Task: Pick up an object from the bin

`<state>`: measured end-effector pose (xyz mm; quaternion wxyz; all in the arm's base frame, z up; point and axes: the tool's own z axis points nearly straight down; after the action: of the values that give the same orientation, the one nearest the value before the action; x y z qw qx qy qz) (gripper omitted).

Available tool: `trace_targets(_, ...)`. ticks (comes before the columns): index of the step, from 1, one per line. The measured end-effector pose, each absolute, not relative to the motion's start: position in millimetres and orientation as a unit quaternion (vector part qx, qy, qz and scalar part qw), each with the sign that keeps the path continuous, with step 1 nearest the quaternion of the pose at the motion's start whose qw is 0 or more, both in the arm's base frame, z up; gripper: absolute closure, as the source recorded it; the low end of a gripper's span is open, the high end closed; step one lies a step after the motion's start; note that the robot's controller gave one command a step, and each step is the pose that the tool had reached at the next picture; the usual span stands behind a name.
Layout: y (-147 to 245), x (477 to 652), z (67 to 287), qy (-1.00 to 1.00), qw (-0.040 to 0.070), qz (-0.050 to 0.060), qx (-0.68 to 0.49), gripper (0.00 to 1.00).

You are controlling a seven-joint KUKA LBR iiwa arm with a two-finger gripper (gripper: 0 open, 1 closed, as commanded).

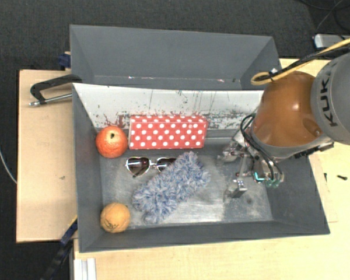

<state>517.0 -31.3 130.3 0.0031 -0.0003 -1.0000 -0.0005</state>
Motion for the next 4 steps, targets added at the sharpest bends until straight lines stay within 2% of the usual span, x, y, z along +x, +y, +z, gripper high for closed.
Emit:
trace_targets(1, -30.3, 521.2, 132.7, -1.0, -0.001, 0.0, -0.003, 0.0)
trace_targets(2, -1.8, 550.8, 108.6, -1.0, -0.003, -0.001, -0.027, 1.0)
trace_targets(3, -1.9, 550.8, 108.7, -1.0, -0.003, -0.001, -0.027, 1.0)
trace_targets(4, 5.4, 547.1, 157.0, -1.0, 0.001, -0.001, -0.025, 1.0)
